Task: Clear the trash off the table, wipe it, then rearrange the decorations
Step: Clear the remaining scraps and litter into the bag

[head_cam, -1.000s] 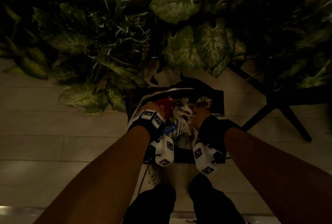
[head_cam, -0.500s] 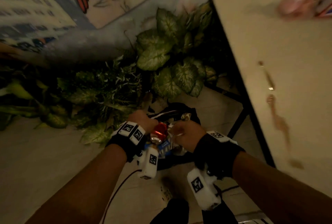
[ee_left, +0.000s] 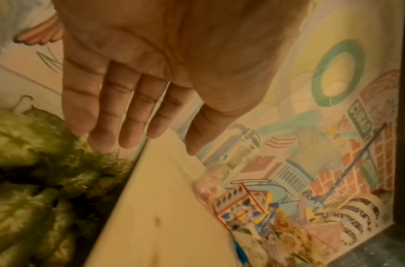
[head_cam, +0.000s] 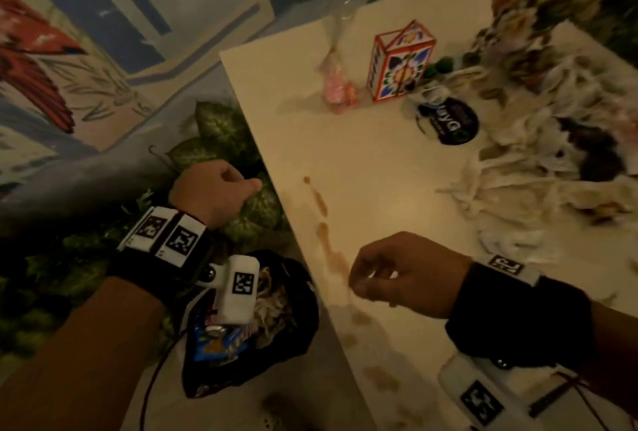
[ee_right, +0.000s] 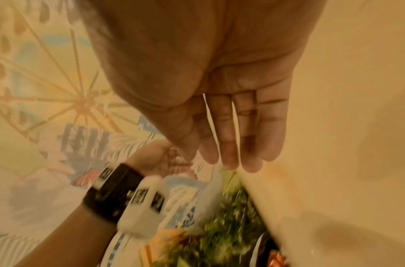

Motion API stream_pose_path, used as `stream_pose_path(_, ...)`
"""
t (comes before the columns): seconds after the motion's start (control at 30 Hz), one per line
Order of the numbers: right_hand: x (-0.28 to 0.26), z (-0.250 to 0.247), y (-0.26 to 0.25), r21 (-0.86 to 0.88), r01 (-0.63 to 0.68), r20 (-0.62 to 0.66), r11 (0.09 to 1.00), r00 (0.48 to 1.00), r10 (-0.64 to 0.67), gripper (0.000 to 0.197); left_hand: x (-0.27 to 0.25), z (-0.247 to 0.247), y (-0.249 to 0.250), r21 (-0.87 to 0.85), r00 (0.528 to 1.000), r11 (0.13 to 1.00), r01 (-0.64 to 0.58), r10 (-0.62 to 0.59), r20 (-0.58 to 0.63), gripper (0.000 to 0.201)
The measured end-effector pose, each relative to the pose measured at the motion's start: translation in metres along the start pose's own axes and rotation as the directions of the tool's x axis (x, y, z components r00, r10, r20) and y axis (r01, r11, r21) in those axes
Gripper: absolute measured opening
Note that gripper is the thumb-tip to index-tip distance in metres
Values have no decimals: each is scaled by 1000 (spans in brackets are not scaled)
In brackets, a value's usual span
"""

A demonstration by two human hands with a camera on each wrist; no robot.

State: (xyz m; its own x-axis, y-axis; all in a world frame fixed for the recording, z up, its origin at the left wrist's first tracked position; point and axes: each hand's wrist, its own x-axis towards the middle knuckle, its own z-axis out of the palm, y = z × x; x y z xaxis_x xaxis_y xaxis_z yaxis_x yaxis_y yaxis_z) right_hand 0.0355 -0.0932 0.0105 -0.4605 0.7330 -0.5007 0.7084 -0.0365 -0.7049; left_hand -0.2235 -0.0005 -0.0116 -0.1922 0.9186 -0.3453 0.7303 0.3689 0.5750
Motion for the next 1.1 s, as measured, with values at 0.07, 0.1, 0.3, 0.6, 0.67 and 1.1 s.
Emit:
stream_pose_path(0.07, -14, -33, 27, 33, -24, -42, 999, 999, 26, 7, -6, 18, 29, -12, 1000, 1000, 16, -16, 4, 29)
stream_pose_path(0.1, -19, -49, 40, 41, -35, -60, 999, 997, 37, 7, -8, 27, 42, -13, 1000, 1000, 22, -21, 7, 30)
stream_pose_path(0.3, -35, -127, 109, 4, -100, -158, 995, 982, 99, 6, -9, 75, 102, -27, 1000, 999, 22, -22, 2, 29)
stream_pose_path(0.6, -2, -210, 146, -99, -175, -367, 980, 921, 128, 11, 13, 105, 156, 18, 999, 999, -46, 46, 14, 26)
stream_pose_path(0.67, 5, -225, 149, -116, -202, -411, 973, 901, 138, 14, 23, 109, 170, 47, 998, 997, -59, 58, 11, 27)
stream_pose_path(1.1, 66, -308, 208, -342, -333, -427, 879, 888, 170, 67, 71, 188, 263, 318, 938, 883, -346, 338, 81, 64)
